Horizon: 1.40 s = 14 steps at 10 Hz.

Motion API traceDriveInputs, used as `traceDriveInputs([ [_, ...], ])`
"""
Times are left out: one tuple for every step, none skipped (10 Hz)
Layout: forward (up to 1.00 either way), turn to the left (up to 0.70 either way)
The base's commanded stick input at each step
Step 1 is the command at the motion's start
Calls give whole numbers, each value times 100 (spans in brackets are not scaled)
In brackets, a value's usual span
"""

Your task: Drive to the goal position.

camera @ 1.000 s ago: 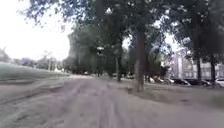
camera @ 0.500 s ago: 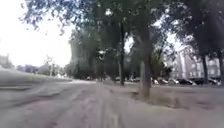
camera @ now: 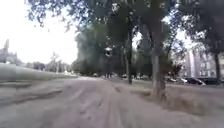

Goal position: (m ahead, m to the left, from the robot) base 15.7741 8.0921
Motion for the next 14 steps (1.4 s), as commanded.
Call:
traceDriveInputs([
  [85,0],
  [85,0],
  [85,0],
  [85,0],
  [85,0],
  [85,8],
  [85,24],
  [85,34],
  [85,34],
  [85,34],
  [85,14],
  [85,0],
  [85,0],
  [85,0],
])
